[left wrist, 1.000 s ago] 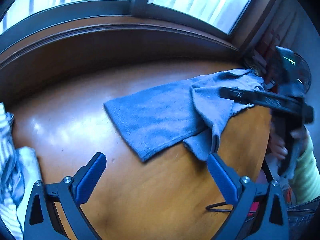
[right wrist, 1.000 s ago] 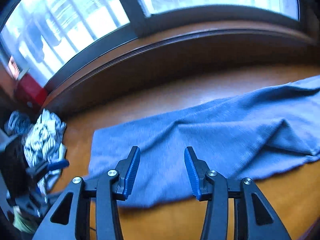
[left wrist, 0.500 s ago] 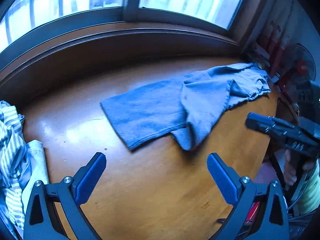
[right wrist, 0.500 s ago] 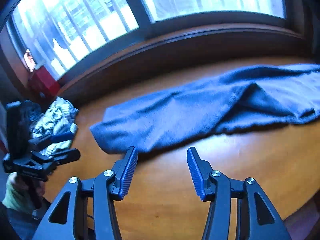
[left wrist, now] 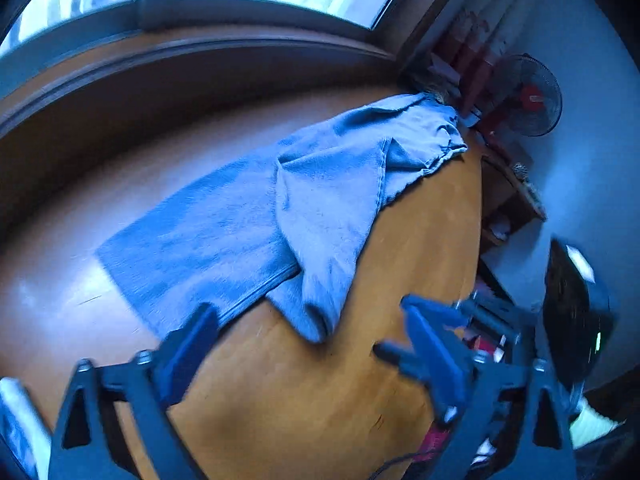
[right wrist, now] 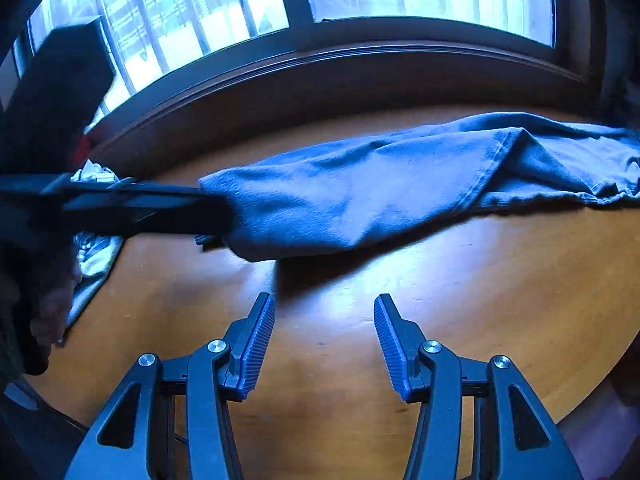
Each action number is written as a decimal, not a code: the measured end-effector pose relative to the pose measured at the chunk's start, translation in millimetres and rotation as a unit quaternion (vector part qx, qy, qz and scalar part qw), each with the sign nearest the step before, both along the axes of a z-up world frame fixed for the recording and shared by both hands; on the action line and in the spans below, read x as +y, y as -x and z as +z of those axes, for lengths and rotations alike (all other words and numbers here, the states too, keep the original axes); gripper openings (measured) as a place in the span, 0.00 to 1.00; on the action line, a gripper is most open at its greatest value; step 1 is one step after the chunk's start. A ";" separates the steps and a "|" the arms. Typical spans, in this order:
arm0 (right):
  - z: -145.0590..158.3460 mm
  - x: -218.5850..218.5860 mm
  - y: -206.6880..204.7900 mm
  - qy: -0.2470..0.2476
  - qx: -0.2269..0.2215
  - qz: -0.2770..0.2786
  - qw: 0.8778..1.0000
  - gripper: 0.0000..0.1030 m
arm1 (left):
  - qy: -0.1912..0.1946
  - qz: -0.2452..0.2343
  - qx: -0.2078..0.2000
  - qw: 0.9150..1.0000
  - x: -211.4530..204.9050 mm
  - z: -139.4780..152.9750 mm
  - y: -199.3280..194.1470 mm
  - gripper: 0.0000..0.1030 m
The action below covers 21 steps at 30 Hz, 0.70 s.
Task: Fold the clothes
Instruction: 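Grasp the leg cuff with the right gripper while the left gripper grasps beside it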
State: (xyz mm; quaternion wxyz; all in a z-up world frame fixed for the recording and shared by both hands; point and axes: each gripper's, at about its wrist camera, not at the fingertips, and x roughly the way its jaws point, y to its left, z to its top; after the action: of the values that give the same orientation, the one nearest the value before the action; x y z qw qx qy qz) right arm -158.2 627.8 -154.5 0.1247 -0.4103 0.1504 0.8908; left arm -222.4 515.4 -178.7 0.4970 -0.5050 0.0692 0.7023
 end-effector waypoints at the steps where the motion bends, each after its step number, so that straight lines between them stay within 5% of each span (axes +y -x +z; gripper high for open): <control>1: -1.0 -3.1 2.6 -0.003 0.000 -0.004 1.000 0.50 | -0.002 -0.004 -0.017 1.000 4.4 -5.2 5.7 0.67; 4: -0.7 -9.8 11.2 -0.012 0.006 -0.015 1.000 0.50 | 0.001 -0.020 -0.064 0.998 16.3 -20.9 18.5 0.28; 6: -0.1 -13.1 19.6 -0.018 0.006 -0.018 1.000 0.50 | 0.003 -0.030 -0.079 0.996 21.9 -26.4 22.4 0.23; 8: 0.3 -16.7 29.1 -0.032 0.004 -0.022 0.999 0.50 | -0.002 -0.042 -0.080 0.996 24.9 -25.3 23.6 0.04; 14: 0.9 -23.9 63.8 -0.094 -0.005 -0.037 0.995 0.49 | -0.029 -0.052 -0.071 0.996 28.4 -4.2 39.7 0.04; 16: -0.3 -19.3 76.4 -0.102 -0.022 -0.047 0.993 0.07 | -0.033 -0.046 -0.069 0.996 25.8 -1.7 48.5 0.04; 21: 48.8 -22.5 96.9 -0.091 0.019 -0.008 0.996 0.04 | -0.059 -0.021 -0.024 0.998 13.5 28.5 78.4 0.04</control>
State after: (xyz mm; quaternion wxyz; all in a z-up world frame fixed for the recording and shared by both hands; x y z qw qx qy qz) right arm -255.1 605.3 -105.7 0.1658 -0.3788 0.0741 0.9075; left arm -300.8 528.9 -150.2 0.5422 -0.4898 0.0268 0.6822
